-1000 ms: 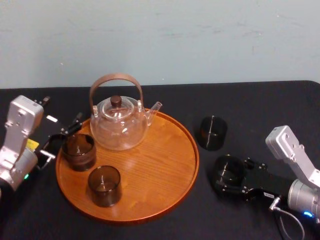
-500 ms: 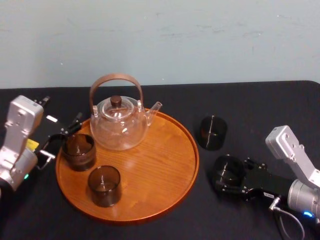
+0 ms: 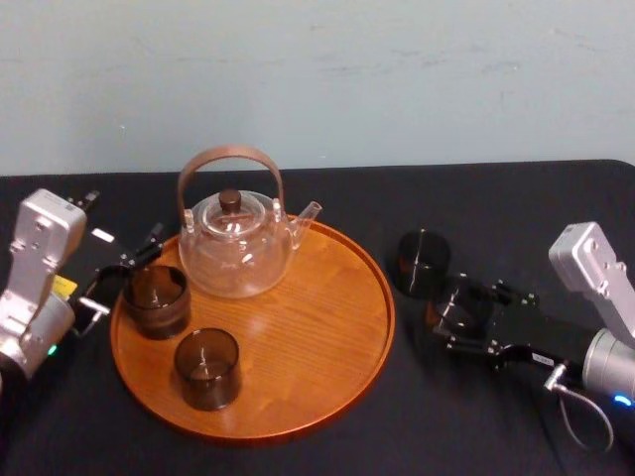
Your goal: Pick up the glass from the table and place it on the tray.
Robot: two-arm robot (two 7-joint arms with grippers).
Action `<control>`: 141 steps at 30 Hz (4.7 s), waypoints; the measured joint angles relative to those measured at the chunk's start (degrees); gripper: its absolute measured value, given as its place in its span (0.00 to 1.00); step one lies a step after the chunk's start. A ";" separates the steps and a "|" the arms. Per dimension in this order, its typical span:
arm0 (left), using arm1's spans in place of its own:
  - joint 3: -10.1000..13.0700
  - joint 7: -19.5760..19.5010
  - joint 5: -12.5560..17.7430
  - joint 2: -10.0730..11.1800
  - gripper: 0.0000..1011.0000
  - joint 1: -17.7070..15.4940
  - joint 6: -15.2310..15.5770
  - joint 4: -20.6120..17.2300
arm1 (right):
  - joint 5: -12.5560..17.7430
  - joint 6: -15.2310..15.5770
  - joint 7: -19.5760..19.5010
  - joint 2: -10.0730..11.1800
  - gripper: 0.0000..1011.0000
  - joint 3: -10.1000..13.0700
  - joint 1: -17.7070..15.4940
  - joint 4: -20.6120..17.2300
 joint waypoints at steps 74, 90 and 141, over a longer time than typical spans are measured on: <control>0.00 0.00 0.00 0.00 0.99 0.00 0.00 0.00 | -3.50 -5.45 9.84 -9.00 0.89 -17.51 17.69 13.87; 0.00 0.00 0.00 0.00 0.99 0.00 0.00 0.00 | -3.81 -5.32 10.15 -9.13 0.89 -18.32 17.75 15.03; 0.00 0.00 0.00 0.00 0.99 0.00 0.00 0.00 | -4.17 -5.20 10.25 -10.05 0.99 -19.02 18.56 16.18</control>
